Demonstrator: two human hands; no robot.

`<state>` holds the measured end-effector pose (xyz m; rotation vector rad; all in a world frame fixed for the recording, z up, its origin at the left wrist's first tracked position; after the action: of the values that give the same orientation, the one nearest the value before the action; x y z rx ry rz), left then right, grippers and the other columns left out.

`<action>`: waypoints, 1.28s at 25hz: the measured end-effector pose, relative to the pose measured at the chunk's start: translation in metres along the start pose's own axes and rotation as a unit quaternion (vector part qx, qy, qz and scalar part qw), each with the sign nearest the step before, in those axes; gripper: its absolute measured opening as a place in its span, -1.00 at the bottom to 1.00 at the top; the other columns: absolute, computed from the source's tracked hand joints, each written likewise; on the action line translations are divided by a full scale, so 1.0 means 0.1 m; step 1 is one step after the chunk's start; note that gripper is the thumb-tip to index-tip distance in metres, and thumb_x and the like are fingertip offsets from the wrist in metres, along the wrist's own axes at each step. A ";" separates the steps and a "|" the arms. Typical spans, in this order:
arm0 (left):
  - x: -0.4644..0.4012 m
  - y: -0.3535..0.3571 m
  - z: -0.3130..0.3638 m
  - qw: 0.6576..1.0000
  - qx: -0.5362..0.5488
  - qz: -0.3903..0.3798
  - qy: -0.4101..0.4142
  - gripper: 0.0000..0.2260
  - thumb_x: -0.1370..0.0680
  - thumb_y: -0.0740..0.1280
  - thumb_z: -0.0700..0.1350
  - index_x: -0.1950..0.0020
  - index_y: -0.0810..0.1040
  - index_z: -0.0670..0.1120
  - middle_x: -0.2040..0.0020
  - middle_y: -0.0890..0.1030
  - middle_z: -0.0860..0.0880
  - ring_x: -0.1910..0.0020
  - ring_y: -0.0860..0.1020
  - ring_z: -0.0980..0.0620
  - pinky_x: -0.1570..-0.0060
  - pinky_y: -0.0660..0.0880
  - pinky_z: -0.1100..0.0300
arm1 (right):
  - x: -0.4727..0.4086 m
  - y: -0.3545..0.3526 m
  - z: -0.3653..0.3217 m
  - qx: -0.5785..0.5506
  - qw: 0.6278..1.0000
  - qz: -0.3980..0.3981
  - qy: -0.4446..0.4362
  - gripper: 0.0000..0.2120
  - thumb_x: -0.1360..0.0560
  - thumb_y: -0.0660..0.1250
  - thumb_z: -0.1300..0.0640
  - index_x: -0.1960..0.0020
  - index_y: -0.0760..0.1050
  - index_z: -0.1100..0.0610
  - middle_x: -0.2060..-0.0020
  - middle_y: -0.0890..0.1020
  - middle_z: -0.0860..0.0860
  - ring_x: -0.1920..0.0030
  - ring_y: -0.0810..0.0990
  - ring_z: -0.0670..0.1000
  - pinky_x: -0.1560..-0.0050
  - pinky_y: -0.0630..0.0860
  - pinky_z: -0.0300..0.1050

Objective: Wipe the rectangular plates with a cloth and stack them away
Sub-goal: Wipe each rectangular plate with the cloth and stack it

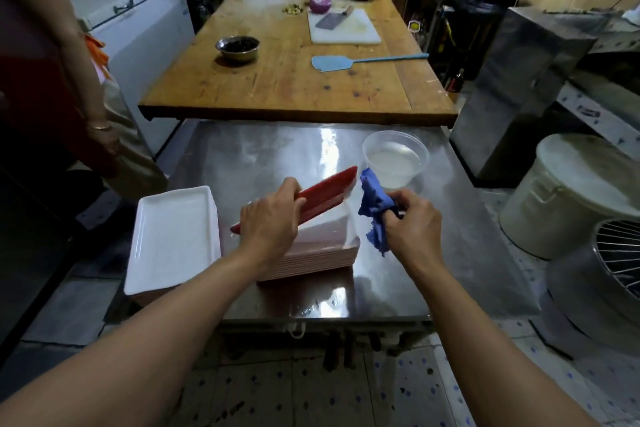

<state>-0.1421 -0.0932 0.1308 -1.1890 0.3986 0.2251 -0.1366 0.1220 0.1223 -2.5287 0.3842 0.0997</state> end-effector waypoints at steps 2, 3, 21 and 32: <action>-0.05 -0.20 -0.11 0.996 0.068 0.026 -0.043 -0.88 -0.58 0.21 -0.07 0.01 0.44 -0.11 0.20 0.60 -0.13 0.22 0.53 -0.25 0.31 0.29 0.09 | -0.02 -0.09 -0.31 -0.013 0.998 0.030 -0.048 -0.81 -0.43 0.29 0.35 0.10 0.60 0.11 0.28 0.63 -0.02 0.29 0.59 -0.11 0.22 0.56 -0.22; -0.06 -0.33 -0.15 0.991 0.109 0.040 -0.059 -0.89 -0.58 0.21 -0.08 0.02 0.45 -0.12 0.19 0.60 -0.12 0.20 0.53 -0.22 0.28 0.33 0.06 | -0.03 -0.12 -0.49 -0.026 0.996 0.044 -0.074 -0.82 -0.42 0.30 0.34 0.10 0.60 0.12 0.28 0.63 -0.03 0.29 0.59 -0.11 0.22 0.55 -0.20; 0.07 -1.32 -0.43 0.888 0.413 0.091 -0.181 -0.87 -0.57 0.24 -0.17 0.17 0.48 -0.08 0.27 0.57 -0.05 0.25 0.52 -0.02 0.13 0.50 -0.03 | 0.25 0.30 -2.29 -0.006 0.921 0.027 -0.389 -0.71 -0.45 0.21 0.11 -0.11 0.46 0.24 -0.08 0.54 0.14 -0.02 0.48 0.18 -0.05 0.38 0.12; 0.12 -1.26 -0.34 0.821 0.522 0.089 -0.215 -0.83 -0.61 0.19 -0.15 0.13 0.52 -0.04 0.31 0.63 0.03 0.26 0.60 0.02 0.16 0.58 -0.03 | -0.07 0.10 -1.75 -0.111 0.962 -0.028 -0.247 -0.73 -0.56 0.18 0.22 0.02 0.18 -0.12 -0.09 0.38 0.18 -0.01 0.52 0.20 0.00 0.48 0.28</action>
<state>-0.0897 -0.1713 0.2226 0.0068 0.1698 0.3626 -0.1483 0.0190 0.2635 -2.6099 0.1035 0.7743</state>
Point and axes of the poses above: each hand's wrist, its own x-axis away from the middle knuckle, its own y-axis out of the palm, z = x × y, the point moved 9 cm from there along -x, towards the middle knuckle
